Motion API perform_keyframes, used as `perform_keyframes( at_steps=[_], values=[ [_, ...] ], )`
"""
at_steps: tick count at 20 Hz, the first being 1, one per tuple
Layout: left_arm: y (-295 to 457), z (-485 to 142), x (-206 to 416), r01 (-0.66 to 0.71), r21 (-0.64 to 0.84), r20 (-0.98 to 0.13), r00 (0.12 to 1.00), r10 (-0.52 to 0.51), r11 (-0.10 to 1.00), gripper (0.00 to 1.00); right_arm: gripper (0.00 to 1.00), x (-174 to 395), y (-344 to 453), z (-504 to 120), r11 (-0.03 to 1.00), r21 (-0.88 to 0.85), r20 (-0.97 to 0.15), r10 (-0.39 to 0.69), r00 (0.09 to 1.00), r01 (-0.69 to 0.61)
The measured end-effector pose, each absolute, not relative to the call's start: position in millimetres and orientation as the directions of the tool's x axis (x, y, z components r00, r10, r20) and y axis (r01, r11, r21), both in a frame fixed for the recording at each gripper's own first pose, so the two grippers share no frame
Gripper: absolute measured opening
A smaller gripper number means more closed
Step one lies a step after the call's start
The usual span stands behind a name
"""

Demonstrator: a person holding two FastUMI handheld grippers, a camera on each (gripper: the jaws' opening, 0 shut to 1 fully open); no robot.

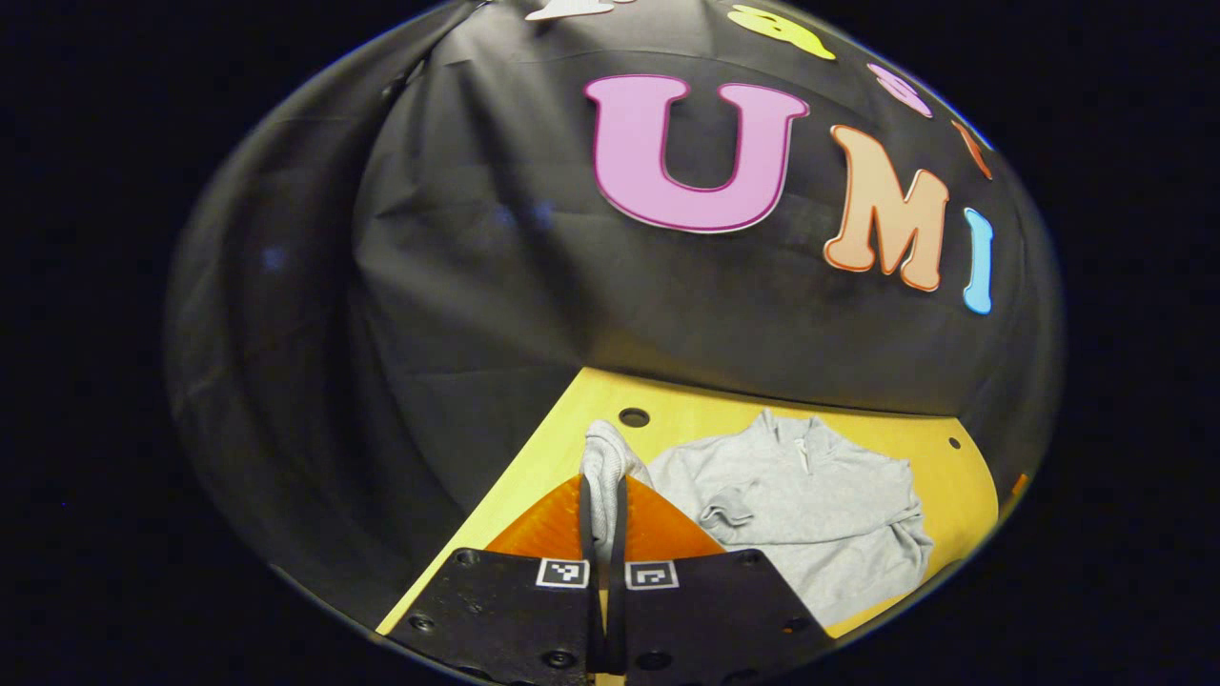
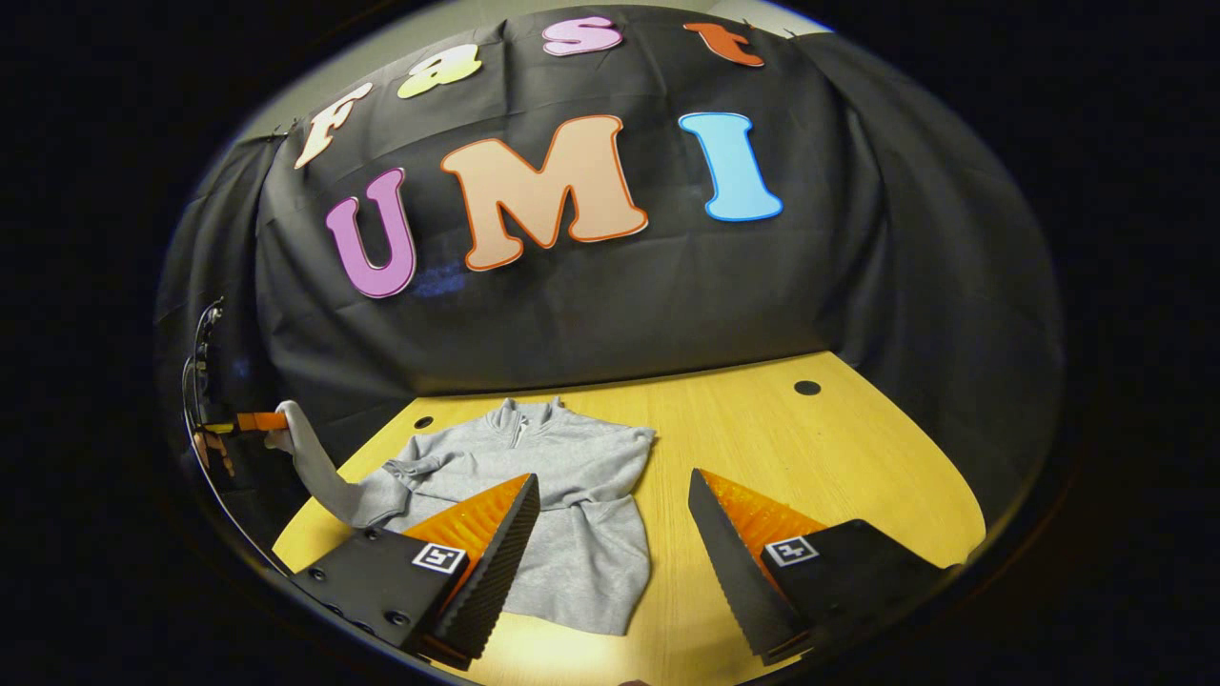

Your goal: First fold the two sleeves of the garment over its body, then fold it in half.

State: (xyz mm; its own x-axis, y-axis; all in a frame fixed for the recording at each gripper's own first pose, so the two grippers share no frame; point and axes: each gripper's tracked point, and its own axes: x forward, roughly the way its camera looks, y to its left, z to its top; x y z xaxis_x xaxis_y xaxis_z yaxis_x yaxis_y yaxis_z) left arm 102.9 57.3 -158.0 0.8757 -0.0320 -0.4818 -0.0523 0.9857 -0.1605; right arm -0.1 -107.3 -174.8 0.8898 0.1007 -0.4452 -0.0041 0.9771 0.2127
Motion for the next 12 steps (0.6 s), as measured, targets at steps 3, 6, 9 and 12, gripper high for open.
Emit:
perform_keyframes(
  at_steps=[3, 6, 9, 12],
  values=[
    [27, -141, 125, 0.006, -0.156, -0.451, 0.889, -0.077, 0.988, 0.0, 0.98, -8, -123, -174, 0.977, 0.212, -0.448, 0.076, 0.891, 0.024],
    [-8, -126, 142, 0.068, -0.158, -0.424, 0.896, -0.13, 0.985, 0.0, 0.98, -16, -138, -177, 0.976, 0.211, -0.452, 0.053, 0.891, 0.049],
    [-47, -120, 157, 0.131, -0.16, -0.409, 0.893, -0.186, 0.978, 0.02, 0.98, -25, -153, -179, 0.974, 0.214, -0.457, 0.033, 0.889, 0.074],
    [-94, -115, 166, 0.197, -0.167, -0.4, 0.882, -0.25, 0.966, 0.0, 0.98, -32, -165, -183, 0.974, 0.208, -0.468, 0.013, 0.884, 0.096]
  ],
)
